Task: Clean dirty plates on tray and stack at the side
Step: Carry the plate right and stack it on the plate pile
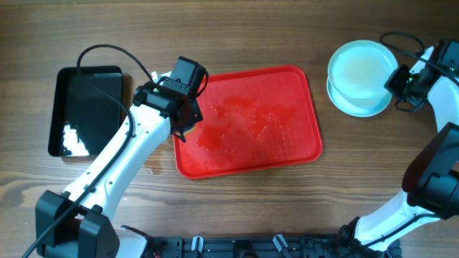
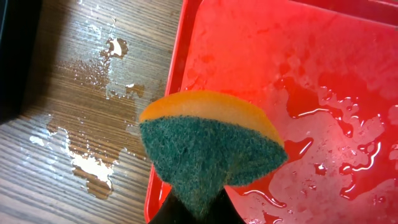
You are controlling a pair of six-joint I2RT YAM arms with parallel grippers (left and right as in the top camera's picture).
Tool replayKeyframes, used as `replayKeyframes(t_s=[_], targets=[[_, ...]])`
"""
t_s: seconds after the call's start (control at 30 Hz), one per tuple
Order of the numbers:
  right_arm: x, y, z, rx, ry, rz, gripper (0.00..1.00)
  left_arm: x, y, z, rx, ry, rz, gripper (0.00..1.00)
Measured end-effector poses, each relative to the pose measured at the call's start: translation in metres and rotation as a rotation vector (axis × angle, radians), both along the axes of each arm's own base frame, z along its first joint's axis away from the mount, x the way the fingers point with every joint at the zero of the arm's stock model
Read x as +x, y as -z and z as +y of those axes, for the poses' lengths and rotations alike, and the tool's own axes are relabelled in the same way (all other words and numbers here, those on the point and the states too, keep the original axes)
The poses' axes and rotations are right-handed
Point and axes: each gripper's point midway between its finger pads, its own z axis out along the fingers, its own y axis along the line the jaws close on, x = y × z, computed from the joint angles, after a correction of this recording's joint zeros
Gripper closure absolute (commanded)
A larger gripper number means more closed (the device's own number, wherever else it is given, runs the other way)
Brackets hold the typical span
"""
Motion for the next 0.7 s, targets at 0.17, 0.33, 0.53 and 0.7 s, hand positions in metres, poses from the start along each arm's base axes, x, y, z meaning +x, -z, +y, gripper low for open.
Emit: replayKeyframes(t_s=[0.17,0.33,0.53,0.7], targets=[[-0.007,0.002,-0.012,-0.051,0.046,0.035,0.90,0.004,-0.001,-0.002,-0.009,0.000,-0.018,0.96],[-0.009,0.003,-0.014,-0.057,0.055,0.042,0.82,0.005,-0.002,-0.002,-0.011,0.000,-0.023,0.96],[-0.008,0.003,-0.008,-0.025,0.045,0.034,0.33,0.006,-0.002,-0.003,-0.013,0.000,-0.027,0.96],[-0.001,-0.001,0.019,0.119,-0.015,-0.013,0.26,0.007,-0.002,-0.003,-0.014,0.000,-0.030,0.96]])
